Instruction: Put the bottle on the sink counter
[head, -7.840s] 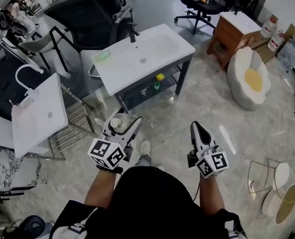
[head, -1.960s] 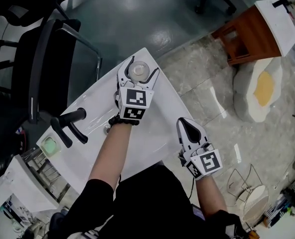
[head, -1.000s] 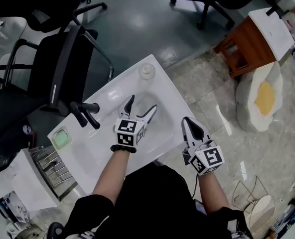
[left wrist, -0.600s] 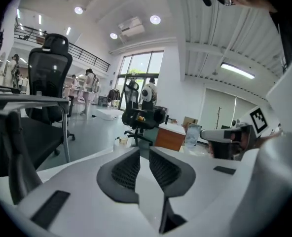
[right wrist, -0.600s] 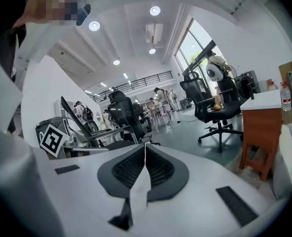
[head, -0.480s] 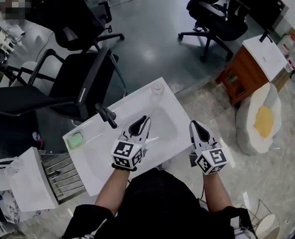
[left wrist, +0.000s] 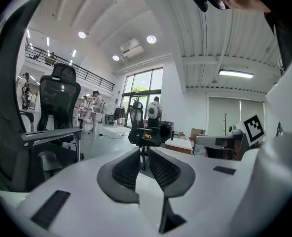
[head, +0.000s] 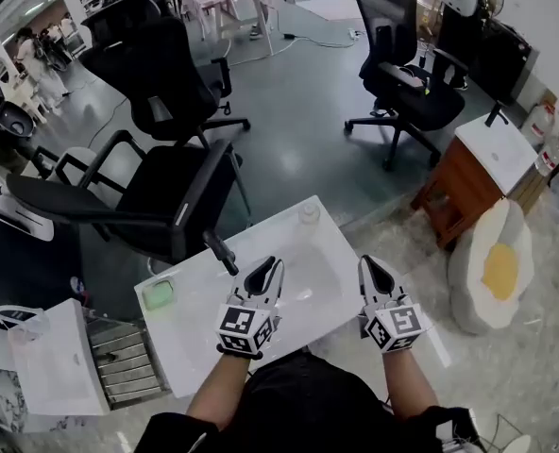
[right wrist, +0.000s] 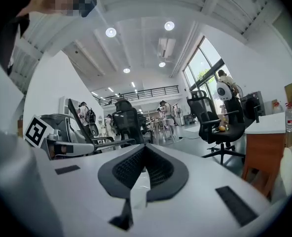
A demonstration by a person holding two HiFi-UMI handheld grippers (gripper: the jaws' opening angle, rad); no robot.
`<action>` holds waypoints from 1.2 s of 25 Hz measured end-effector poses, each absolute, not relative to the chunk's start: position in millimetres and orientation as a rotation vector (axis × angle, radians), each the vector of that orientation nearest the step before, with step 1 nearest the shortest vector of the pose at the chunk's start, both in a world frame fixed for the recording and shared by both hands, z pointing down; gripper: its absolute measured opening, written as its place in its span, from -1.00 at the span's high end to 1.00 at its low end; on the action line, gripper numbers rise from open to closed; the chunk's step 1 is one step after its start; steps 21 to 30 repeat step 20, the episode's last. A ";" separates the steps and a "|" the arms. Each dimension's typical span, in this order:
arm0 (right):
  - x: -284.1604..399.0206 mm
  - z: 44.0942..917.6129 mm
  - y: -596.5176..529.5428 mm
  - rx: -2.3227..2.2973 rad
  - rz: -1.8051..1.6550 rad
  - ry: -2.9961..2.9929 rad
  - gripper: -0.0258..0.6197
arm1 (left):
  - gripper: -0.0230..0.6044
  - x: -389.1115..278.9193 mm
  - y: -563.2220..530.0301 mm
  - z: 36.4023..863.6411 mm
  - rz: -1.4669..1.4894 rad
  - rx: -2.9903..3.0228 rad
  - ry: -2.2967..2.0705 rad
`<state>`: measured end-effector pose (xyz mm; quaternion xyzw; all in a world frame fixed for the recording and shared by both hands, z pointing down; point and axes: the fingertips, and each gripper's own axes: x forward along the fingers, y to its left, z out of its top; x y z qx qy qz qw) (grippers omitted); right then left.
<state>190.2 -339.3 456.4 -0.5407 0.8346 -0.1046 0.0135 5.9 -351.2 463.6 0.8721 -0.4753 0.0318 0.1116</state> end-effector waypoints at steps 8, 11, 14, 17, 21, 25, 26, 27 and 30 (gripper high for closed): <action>174.5 462.9 -343.3 -1.670 -0.339 2.649 0.83 | 0.73 3.2 -354.6 466.9 0.074 2.556 -1.394; 175.4 462.8 -340.8 -1.660 -0.341 2.644 0.83 | 0.73 9.6 -354.7 469.1 0.082 2.571 -1.360; 179.3 463.0 -340.3 -1.662 -0.339 2.645 0.83 | 0.73 16.2 -355.0 469.3 0.087 2.586 -1.336; 182.1 467.0 -336.1 -1.669 -0.354 2.645 0.83 | 0.73 20.6 -350.7 472.9 0.095 2.583 -1.324; 184.7 472.9 -329.3 -1.676 -0.382 2.644 0.83 | 0.73 26.6 -344.3 479.2 0.105 2.569 -1.311; 184.7 472.9 -329.3 -1.676 -0.382 2.644 0.83 | 0.73 26.6 -344.3 479.2 0.105 2.569 -1.311; 184.7 472.9 -329.3 -1.676 -0.382 2.644 0.83 | 0.73 26.6 -344.3 479.2 0.105 2.569 -1.311; 184.7 472.9 -329.3 -1.676 -0.382 2.644 0.83 | 0.73 26.6 -344.3 479.2 0.105 2.569 -1.311; 184.7 472.9 -329.3 -1.676 -0.382 2.644 0.83 | 0.73 26.6 -344.3 479.2 0.105 2.569 -1.311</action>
